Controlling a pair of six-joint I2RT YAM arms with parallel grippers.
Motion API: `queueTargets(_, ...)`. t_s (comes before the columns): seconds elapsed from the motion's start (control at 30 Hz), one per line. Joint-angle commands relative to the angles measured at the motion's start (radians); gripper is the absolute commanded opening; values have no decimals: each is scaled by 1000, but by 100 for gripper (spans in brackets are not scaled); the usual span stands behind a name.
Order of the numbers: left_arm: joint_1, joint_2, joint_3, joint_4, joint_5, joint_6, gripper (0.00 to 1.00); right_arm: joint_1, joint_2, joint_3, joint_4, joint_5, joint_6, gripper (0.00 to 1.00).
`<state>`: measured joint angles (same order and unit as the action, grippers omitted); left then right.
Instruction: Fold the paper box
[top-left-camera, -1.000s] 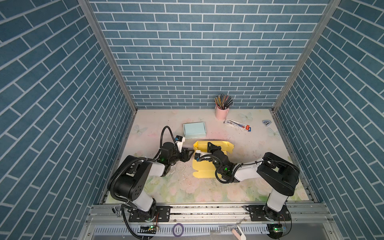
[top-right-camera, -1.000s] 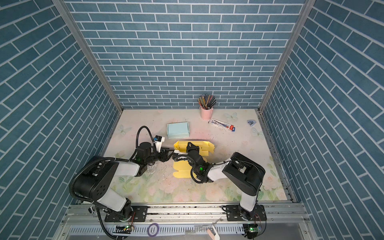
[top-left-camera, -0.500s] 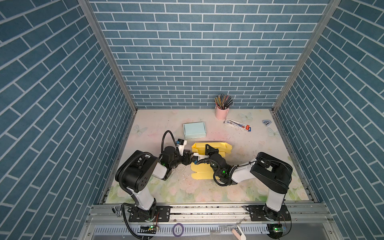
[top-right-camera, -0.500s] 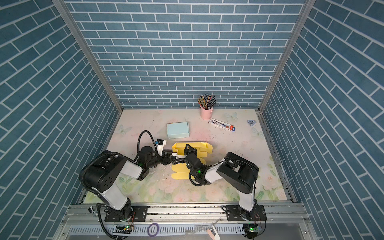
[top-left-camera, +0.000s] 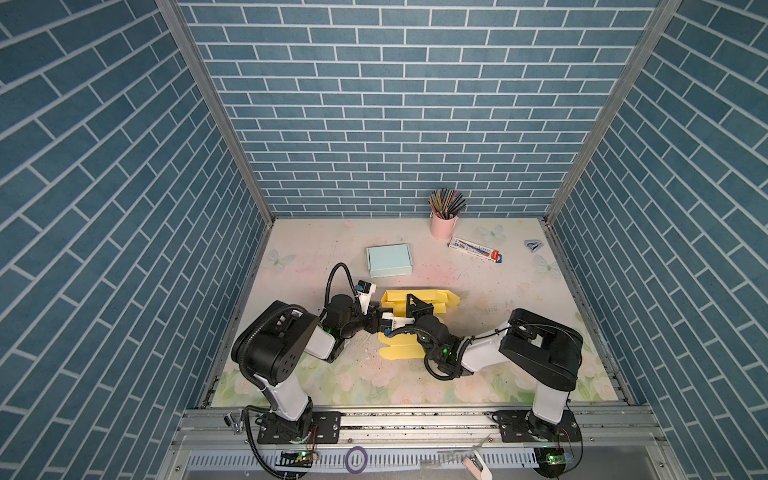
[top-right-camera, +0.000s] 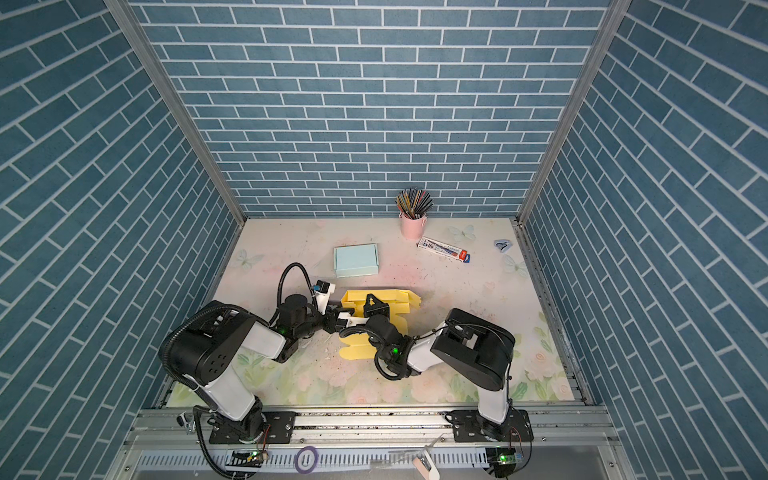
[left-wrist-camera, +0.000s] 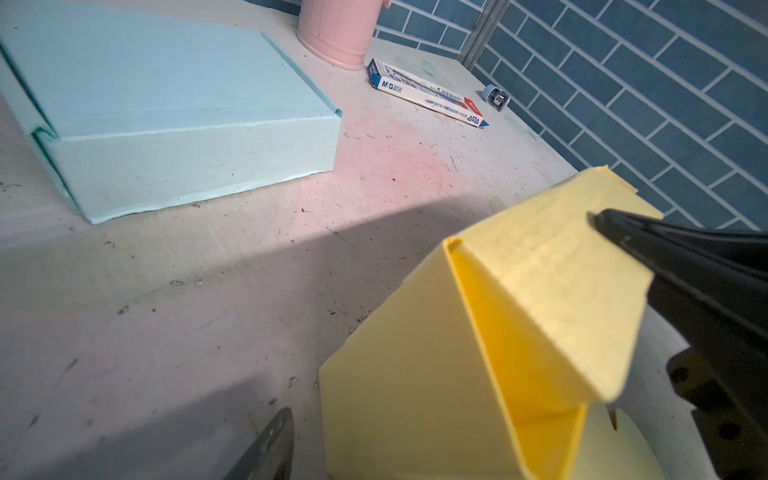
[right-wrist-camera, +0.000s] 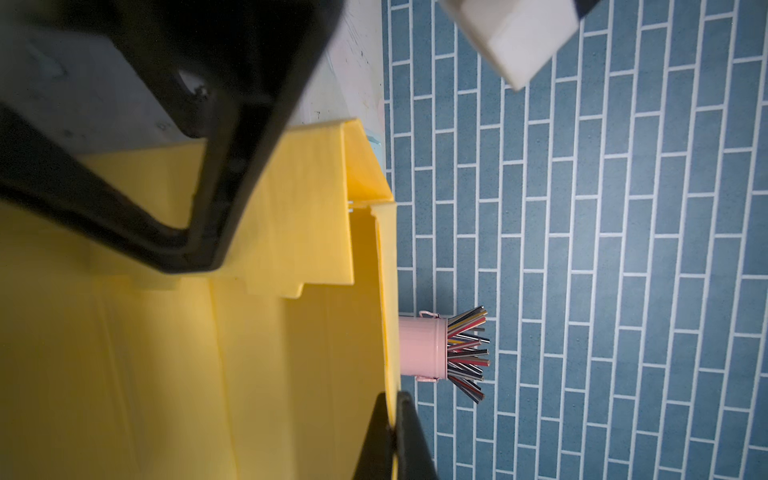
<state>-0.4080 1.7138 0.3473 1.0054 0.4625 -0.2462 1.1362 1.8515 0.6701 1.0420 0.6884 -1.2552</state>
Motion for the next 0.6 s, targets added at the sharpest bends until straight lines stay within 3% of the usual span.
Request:
queueTargets(0.0,-8,-19,5,2,-76,40,63,35,5,-18,-77,-19,48,0)
queueTargets(0.33,-51,-22,-14,49,-114,41,49,66,34,3,-86,7,60,0)
queueTargets(0.57,-85,-61,-50,73,-129,33,48,69,38,16,-100,10,72,0)
